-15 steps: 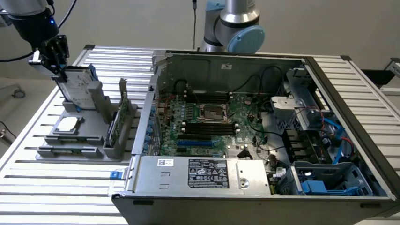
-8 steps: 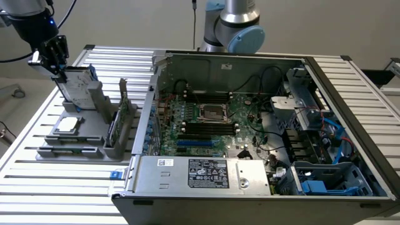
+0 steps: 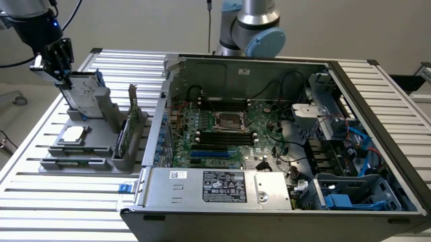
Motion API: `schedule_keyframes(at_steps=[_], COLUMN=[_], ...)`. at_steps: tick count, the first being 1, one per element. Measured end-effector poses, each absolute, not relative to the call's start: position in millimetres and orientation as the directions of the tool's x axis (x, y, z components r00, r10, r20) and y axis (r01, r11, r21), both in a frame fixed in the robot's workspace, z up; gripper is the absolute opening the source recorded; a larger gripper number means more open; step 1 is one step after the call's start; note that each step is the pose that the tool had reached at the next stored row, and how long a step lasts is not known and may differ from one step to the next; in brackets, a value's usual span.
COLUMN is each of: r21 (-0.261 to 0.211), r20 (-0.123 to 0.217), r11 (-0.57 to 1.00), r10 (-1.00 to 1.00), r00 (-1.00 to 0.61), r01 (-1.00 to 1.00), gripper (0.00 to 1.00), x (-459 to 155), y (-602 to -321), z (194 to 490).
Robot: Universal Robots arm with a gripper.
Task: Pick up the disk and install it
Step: 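Pick up the disk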
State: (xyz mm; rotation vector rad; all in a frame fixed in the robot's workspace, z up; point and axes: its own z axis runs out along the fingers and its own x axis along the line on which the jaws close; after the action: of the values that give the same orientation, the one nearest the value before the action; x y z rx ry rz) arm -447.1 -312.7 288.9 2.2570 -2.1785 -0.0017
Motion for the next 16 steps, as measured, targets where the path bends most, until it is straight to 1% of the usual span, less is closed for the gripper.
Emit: schedule_keyframes(at_steps=[9,16], r21=[0.004,0.004], r20=[0.002,0.003], r11=[-0.035,-0.035], r10=[-0.999,-0.999], r00=[0.035,0.035], r01=[-0.999,-0.999], gripper=[0.33,0.33], x=[-447,-447], y=[-313,-313], z=[292,320])
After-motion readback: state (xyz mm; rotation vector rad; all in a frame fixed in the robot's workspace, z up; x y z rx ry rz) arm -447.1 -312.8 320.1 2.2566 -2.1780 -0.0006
